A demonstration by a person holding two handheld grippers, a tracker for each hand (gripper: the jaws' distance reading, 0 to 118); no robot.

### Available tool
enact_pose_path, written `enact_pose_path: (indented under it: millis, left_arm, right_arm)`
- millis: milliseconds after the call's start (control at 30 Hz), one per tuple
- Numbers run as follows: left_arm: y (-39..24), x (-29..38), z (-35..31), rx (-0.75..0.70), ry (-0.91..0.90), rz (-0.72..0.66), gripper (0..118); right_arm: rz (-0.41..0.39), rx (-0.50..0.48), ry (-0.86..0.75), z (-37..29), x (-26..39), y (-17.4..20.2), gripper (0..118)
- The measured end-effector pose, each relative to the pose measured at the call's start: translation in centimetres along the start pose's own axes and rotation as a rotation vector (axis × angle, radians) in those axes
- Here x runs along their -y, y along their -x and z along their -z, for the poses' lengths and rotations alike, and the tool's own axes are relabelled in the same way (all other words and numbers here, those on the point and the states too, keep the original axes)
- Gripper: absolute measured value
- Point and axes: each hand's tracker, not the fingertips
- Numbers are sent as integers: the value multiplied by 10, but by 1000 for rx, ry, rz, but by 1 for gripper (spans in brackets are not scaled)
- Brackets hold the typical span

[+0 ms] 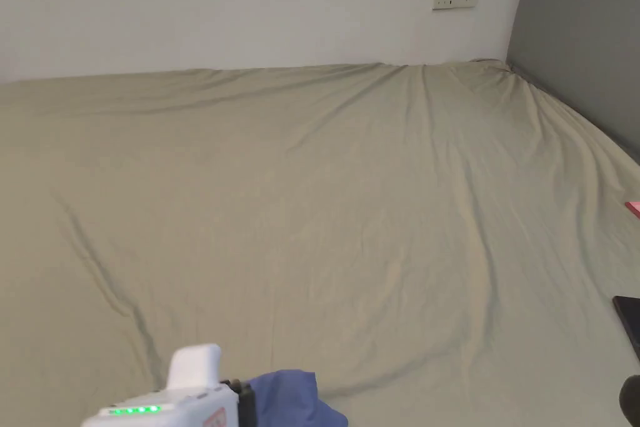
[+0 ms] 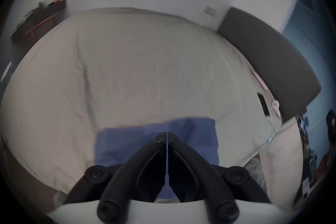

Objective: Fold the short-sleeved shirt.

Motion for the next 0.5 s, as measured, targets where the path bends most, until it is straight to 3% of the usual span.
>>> enact_pose_path:
  millis: [100, 333, 500]
  left_arm:
    - [-25, 20, 27, 103, 58, -28, 0]
    - [-54, 54, 69, 135, 75, -40, 0]
    - [-18, 41, 64, 276, 119, -243, 0]
  right_arm:
    - [-3, 4, 4, -1, 2, 1, 0]
    - [-1, 21, 15, -7, 3, -2, 0]
    - [-3, 18, 24, -5, 2, 2, 0]
